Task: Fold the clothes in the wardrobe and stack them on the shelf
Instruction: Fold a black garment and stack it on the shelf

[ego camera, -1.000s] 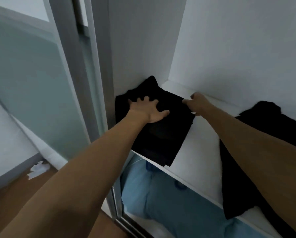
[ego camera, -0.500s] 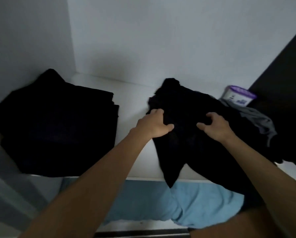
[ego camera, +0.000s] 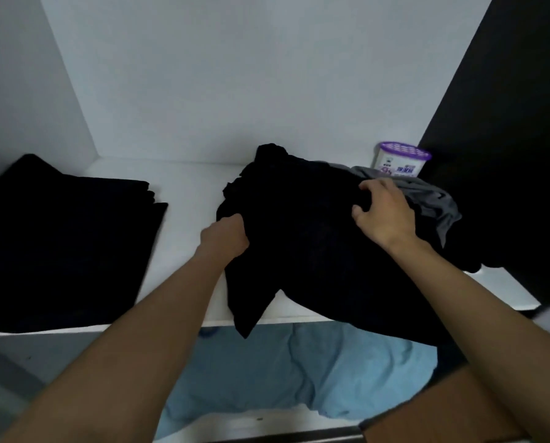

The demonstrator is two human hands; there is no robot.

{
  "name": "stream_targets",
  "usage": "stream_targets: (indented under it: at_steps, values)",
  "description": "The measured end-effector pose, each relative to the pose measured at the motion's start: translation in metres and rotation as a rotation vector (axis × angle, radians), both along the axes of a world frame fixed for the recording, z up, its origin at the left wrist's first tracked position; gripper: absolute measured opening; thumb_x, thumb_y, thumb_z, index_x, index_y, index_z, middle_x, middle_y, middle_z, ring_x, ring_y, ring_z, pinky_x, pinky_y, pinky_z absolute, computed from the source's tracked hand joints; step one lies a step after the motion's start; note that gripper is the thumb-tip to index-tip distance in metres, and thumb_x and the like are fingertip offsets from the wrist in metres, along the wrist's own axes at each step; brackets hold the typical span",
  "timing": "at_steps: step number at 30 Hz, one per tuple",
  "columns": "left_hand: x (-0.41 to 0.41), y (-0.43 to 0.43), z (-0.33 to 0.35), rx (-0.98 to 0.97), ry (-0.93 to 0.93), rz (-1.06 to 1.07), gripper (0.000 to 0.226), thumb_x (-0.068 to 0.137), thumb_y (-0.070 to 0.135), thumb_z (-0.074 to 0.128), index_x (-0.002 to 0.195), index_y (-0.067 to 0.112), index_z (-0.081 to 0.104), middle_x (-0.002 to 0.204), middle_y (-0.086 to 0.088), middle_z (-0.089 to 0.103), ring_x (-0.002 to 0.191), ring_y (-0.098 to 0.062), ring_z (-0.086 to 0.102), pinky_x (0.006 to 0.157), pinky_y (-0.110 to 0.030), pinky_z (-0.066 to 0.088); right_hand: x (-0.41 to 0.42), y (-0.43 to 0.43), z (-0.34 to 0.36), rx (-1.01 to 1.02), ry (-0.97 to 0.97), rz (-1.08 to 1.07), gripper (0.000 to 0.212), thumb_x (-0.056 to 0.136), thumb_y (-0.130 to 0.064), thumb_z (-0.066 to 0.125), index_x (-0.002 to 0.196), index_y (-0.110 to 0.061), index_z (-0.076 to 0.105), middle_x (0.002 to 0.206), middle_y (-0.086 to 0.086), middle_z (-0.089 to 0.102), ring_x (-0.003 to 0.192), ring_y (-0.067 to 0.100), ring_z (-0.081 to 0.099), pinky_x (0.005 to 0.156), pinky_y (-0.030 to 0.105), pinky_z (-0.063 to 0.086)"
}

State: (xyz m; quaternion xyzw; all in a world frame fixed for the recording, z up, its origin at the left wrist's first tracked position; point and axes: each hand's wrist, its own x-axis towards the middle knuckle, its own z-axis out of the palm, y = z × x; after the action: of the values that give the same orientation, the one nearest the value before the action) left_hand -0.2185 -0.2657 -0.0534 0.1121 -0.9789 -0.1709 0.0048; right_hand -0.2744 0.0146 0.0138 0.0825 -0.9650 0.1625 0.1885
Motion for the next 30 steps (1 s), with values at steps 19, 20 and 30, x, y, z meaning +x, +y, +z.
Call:
stream_targets:
  at_steps: [19, 20, 30]
  values:
    - [0.086, 0.076, 0.033, 1.488, 0.465, 0.586, 0.021, 0.09, 0.029, 0.039, 0.078, 0.016, 0.051, 0.074, -0.003, 0.059, 0.07, -0.019, 0.061, 0.065, -0.027, 0.05, 0.021, 0.069, -0.033, -0.706, 0.13, 0.496, 0.028, 0.094, -0.026, 0.055, 0.115, -0.012, 0.067, 0.126, -0.008, 0.053, 0.129, 0.013, 0.039, 0.119, 0.04, 0.024]
    - [0.093, 0.076, 0.037, 1.595, 0.452, 0.583, 0.026, 0.09, 0.031, 0.04, 0.082, 0.013, 0.058, 0.078, -0.005, 0.066, 0.07, -0.02, 0.068, 0.065, -0.027, 0.055, 0.034, 0.068, -0.031, -0.67, 0.162, 0.562, 0.022, 0.094, -0.025, 0.055, 0.105, -0.012, 0.069, 0.12, -0.006, 0.057, 0.124, 0.012, 0.046, 0.119, 0.043, 0.024]
    - [0.178, 0.072, 0.048, 1.321, -0.095, 0.301, 0.015, 0.082, 0.029, 0.07, 0.079, 0.018, 0.079, 0.09, -0.001, 0.076, 0.076, -0.015, 0.074, 0.066, -0.026, 0.059, 0.131, 0.075, -0.058, -0.502, -0.371, 0.656, 0.037, 0.085, -0.024, 0.055, 0.053, -0.021, 0.038, 0.048, -0.014, 0.041, 0.048, 0.005, 0.041, 0.052, 0.03, 0.035]
